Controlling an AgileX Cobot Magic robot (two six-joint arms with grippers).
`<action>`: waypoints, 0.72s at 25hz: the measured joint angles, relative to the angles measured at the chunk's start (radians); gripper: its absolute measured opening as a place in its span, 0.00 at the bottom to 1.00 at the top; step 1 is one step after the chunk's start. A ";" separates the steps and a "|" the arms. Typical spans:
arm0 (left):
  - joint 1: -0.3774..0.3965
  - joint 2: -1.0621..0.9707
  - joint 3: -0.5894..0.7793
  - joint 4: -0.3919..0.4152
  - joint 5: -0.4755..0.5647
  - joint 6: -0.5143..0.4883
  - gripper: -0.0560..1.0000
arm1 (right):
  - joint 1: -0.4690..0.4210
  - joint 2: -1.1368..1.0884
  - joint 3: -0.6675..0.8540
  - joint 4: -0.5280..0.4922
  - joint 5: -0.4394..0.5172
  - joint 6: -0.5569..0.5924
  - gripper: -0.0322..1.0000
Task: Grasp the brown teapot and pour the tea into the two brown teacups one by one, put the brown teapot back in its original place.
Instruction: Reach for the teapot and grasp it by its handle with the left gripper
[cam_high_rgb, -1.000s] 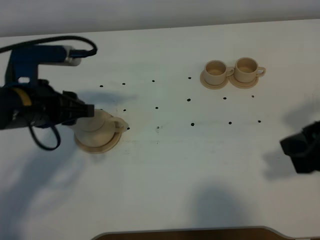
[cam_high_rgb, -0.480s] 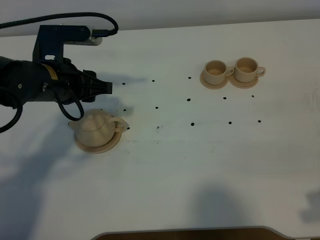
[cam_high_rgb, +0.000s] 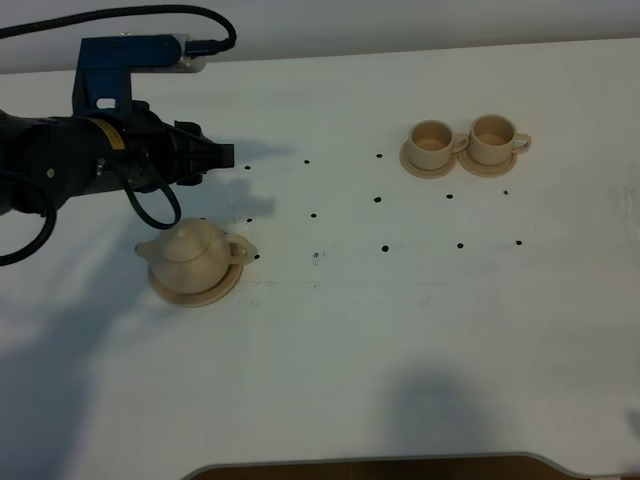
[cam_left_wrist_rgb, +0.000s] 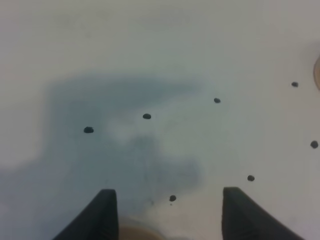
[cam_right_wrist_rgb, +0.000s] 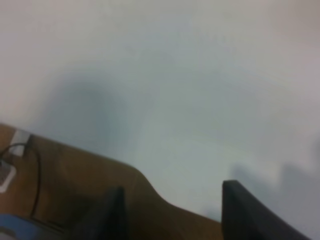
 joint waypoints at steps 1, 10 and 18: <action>0.000 0.007 0.000 -0.007 -0.006 -0.001 0.53 | 0.000 -0.001 0.000 0.004 -0.001 0.000 0.46; 0.000 0.145 -0.108 -0.030 0.045 -0.038 0.53 | 0.000 -0.001 0.000 0.019 -0.003 -0.001 0.46; 0.000 0.239 -0.300 -0.030 0.236 -0.026 0.53 | -0.078 -0.001 0.000 0.026 -0.003 -0.001 0.46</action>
